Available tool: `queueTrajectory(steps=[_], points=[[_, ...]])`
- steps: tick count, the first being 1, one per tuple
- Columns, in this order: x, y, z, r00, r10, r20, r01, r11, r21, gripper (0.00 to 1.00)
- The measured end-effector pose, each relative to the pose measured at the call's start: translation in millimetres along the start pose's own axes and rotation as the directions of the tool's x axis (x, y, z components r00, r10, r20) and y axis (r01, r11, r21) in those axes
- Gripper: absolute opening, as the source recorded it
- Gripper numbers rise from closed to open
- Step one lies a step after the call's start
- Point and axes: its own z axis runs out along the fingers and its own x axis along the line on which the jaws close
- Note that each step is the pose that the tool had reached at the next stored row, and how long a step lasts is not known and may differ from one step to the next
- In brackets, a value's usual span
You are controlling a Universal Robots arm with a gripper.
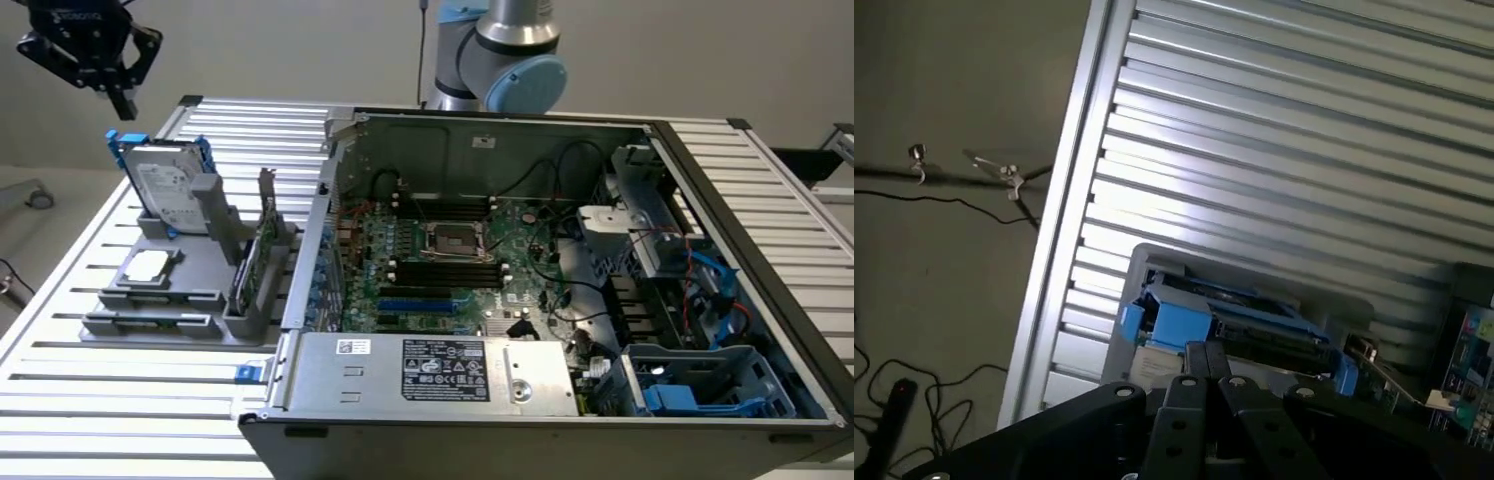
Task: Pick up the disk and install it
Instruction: 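Pick up the disk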
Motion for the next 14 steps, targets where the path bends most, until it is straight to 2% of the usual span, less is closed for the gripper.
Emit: queueTrajectory(steps=[3, 7, 11, 14], points=[[-0.1, 0.0, 4.1, 0.9985, -0.054, 0.0000, 0.054, 0.9985, 0.0012, 0.11], [-0.2, -0.1, 9.7, 0.9919, -0.127, -0.0001, 0.127, 0.9919, 0.0027, 0.11], [-0.3, -0.1, 15.4, 0.9799, -0.200, 0.0002, 0.200, 0.9799, 0.0045, 0.11], [-0.4, -0.1, 17.9, 0.9677, -0.252, 0.0000, 0.252, 0.9676, 0.0057, 0.11]])
